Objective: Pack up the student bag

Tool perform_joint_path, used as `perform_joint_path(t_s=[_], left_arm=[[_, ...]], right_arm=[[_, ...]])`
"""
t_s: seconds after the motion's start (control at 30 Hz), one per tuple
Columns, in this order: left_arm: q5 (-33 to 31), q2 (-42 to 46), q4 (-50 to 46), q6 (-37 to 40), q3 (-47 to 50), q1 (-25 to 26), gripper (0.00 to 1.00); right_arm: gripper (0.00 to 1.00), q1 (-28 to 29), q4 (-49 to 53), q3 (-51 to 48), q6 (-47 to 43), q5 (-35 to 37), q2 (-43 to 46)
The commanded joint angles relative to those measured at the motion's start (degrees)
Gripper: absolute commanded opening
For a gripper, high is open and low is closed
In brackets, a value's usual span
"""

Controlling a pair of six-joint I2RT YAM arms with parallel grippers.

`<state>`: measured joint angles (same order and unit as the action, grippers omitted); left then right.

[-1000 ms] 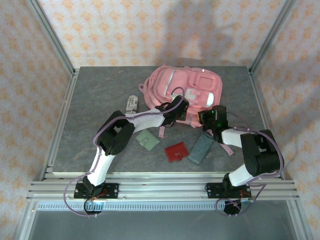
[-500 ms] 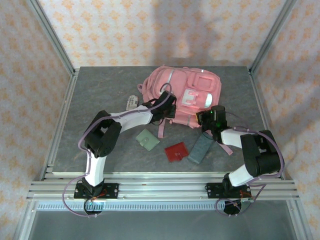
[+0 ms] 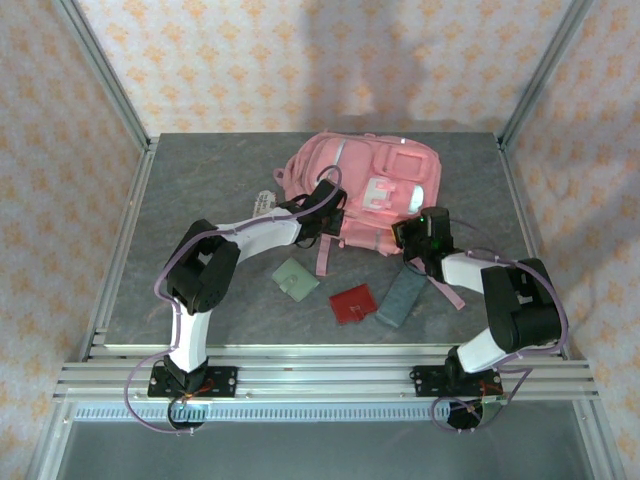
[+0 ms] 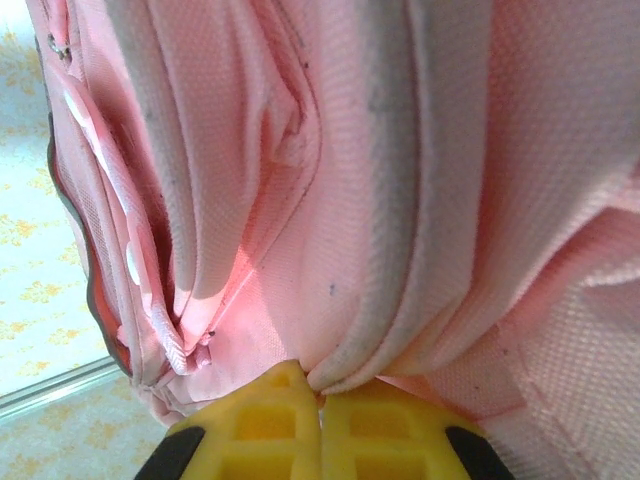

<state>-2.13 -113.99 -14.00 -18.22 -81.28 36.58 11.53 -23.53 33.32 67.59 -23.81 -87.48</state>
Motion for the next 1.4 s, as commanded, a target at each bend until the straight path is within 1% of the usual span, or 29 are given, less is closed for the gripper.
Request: perform_joint_path(t_s=[0.0, 0.1, 0.13, 0.17, 0.2, 0.37, 0.4, 0.5, 0.6, 0.67, 0.77, 0.8, 0.87, 0.9, 0.93, 0.97, 1.0, 1.07, 1.13, 1.17, 1.2, 1.27, 1.3, 1.37], left_arm=[[-4.29, -0.39, -6.05, 2.56, -2.46, -2.67, 0.0], [-7.21, -4.32, -9.27, 2.99, -7.34, -1.48, 0.0], [-7.43, -5.39, -9.78, 3.09, -8.57, -1.18, 0.02], [-7.36, -6.22, -10.07, 2.93, -9.51, -1.02, 0.11], [-6.92, -6.72, -10.07, 2.92, -10.05, -0.98, 0.15], [-7.01, -9.01, -10.47, 2.84, -12.97, -0.98, 0.34], [-6.88, -9.43, -10.9, 2.84, -13.59, -0.98, 0.34], [-6.32, -10.18, -10.22, 2.84, -14.38, -0.98, 0.32], [-3.36, -10.54, -8.29, 2.92, -13.97, -1.07, 0.32], [-0.76, -10.31, -6.78, 2.53, -13.19, -1.07, 0.33], [5.65, -8.63, -2.39, 2.57, -10.07, -1.4, 0.32], [8.07, -8.0, -0.86, 2.72, -8.77, -1.67, 0.26], [12.19, -6.75, 1.89, 2.41, -6.61, -2.14, 0.01], [13.1, -6.35, 2.44, 2.48, -6.13, -2.34, 0.0], [13.86, -6.11, 2.91, 2.65, -5.68, -2.46, 0.0], [14.24, -5.98, 2.9, 2.73, -5.48, -2.56, 0.02], [14.54, -6.04, 2.74, 2.9, -5.52, -2.65, 0.08], [15.48, -6.0, 2.73, 3.1, -5.24, -2.9, 0.12], [15.8, -5.61, 3.51, 3.01, -4.33, -3.0, 0.19], [16.18, -5.5, 4.18, 2.93, -3.91, -3.08, 0.21], [16.77, -5.36, 5.11, 2.92, -3.12, -3.16, 0.26], [15.96, -5.66, 5.29, 2.63, -3.09, -3.09, 0.27], [14.46, -6.28, 4.5, 2.58, -3.71, -3.09, 0.26], [12.21, -7.72, 2.91, 2.83, -4.88, -3.09, 0.19]], right_arm=[[0.0, -1.87, 4.46, 0.57, -2.63, 6.15, -0.9], [0.0, -1.86, 4.46, 0.26, -2.55, 5.88, -0.94], [0.0, -1.9, 4.46, 0.2, -2.57, 5.8, -1.0], [0.0, -1.88, 4.54, 0.17, -2.56, 5.71, -1.09], [0.0, -1.86, 4.53, 0.17, -2.56, 5.63, -1.03], [0.0, -1.9, 4.72, 0.42, -2.75, 5.62, -0.9], [0.0, -1.94, 4.72, 0.51, -2.8, 5.57, -0.9], [0.0, -1.95, 4.73, 0.6, -2.98, 5.62, -0.96], [0.0, -1.88, 4.63, 0.52, -2.77, 5.53, -1.37], [0.0, -1.9, 4.48, 0.43, -2.74, 5.36, -1.49], [0.0, -1.94, 4.62, 0.31, -2.93, 5.61, -1.32], [0.0, -1.86, 4.71, 0.26, -3.0, 5.63, -1.29], [0.0, -1.86, 4.72, 0.34, -3.04, 5.71, -1.47], [0.0, -1.93, 4.72, 0.34, -3.05, 5.64, -1.52], [0.0, -1.95, 4.64, 0.34, -2.97, 5.64, -1.62], [0.0, -1.91, 4.56, 0.25, -2.91, 5.62, -1.77], [0.0, -1.86, 4.48, 0.21, -2.84, 5.58, -1.81], [0.0, -1.86, 4.37, 0.17, -2.73, 5.53, -1.89], [0.0, -1.93, 4.29, 0.12, -2.73, 5.53, -1.96], [0.0, -1.87, 4.35, 0.08, -2.7, 5.53, -1.9], [0.0, -1.88, 4.37, 0.08, -2.64, 5.62, -1.9], [0.0, -1.87, 4.37, 0.08, -2.64, 5.53, -1.93], [0.0, -1.94, 4.52, 0.08, -2.64, 5.53, -1.77], [0.0, -1.9, 4.67, 0.08, -2.64, 5.62, -1.6]])
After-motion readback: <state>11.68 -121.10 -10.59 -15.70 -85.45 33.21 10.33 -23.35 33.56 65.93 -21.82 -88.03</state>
